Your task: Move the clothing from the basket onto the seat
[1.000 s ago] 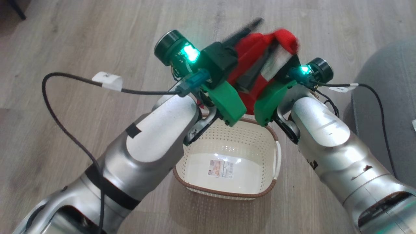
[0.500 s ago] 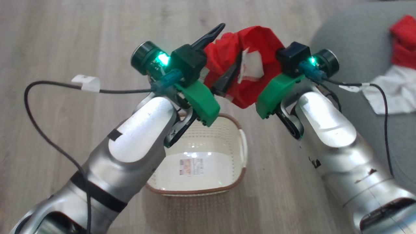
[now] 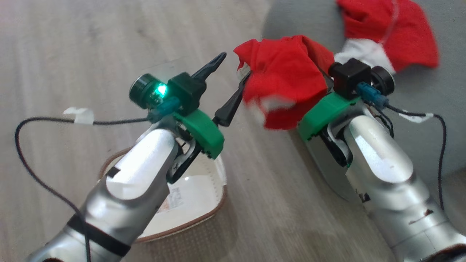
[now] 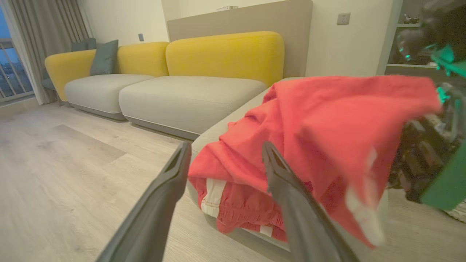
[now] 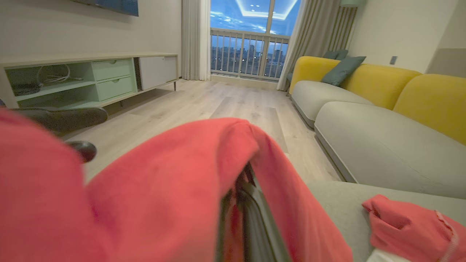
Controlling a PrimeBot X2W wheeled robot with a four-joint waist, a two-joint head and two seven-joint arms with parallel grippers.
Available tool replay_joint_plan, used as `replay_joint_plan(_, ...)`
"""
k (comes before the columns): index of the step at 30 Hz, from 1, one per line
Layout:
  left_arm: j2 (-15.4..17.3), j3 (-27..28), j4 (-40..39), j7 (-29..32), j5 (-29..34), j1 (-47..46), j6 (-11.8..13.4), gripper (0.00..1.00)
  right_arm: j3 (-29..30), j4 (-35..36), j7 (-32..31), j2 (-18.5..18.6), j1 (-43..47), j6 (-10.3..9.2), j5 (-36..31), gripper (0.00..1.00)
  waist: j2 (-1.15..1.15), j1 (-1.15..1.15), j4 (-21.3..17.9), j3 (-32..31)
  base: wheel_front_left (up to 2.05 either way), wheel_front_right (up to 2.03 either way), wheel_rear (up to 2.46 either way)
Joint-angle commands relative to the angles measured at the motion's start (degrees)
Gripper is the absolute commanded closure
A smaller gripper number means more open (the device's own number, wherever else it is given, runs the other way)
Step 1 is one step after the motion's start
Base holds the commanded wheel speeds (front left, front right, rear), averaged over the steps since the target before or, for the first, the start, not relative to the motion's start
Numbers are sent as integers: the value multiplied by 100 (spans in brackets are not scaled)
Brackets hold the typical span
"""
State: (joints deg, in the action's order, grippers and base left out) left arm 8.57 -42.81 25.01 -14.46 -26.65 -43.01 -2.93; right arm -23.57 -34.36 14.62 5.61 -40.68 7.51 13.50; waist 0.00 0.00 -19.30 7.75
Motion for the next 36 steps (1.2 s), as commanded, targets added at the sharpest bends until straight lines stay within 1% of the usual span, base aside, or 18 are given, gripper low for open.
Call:
replay_joint_plan(1,146,251,-151,-53,2,-136,-31,0,10,267,38,-59,11,-2,-15,100,0,0,-461,-18,0,0,0)
replay_joint_plan(4,190,293,-110,-53,-53,-3,-80,0,88,463,38,-29,163,-2,21,100,0,0,-792,-35,0,0,0)
replay_joint_plan(7,216,289,-39,-53,-107,96,-135,0,179,678,38,18,320,-2,38,100,0,0,-1043,-36,0,0,0)
replay_joint_plan(15,49,9,229,-35,-298,7,-357,0,885,1457,38,254,884,-2,-108,100,0,0,-1189,139,0,0,0)
replay_joint_plan(20,-21,-161,369,-44,-354,-109,-419,0,1309,1886,38,302,1252,-2,-314,100,0,0,-1234,240,0,0,0)
replay_joint_plan(24,-56,-293,444,-48,-390,-198,-441,0,1575,2101,38,336,1415,-2,-421,100,0,0,-1254,370,0,0,0)
replay_joint_plan(26,-50,-355,458,-50,-389,-233,-446,0,1690,2154,38,425,1390,-2,-622,100,0,0,-1259,463,0,0,0)
replay_joint_plan(29,-4,-426,424,-51,-402,-263,-450,0,1884,2166,38,453,1221,-2,-747,100,0,0,-1262,659,0,0,0)
replay_joint_plan(33,177,-496,302,-52,-379,-292,-453,0,2080,2065,38,513,734,-2,-797,100,0,0,-1262,1006,0,0,0)
replay_joint_plan(34,177,-496,302,-52,-379,-292,-453,0,2080,2065,38,513,734,-2,-797,100,0,0,-1262,1006,0,0,0)
replay_joint_plan(36,306,-511,224,-42,-371,-300,-453,0,2146,1961,38,565,403,-2,-790,100,0,0,-1263,1206,0,0,0)
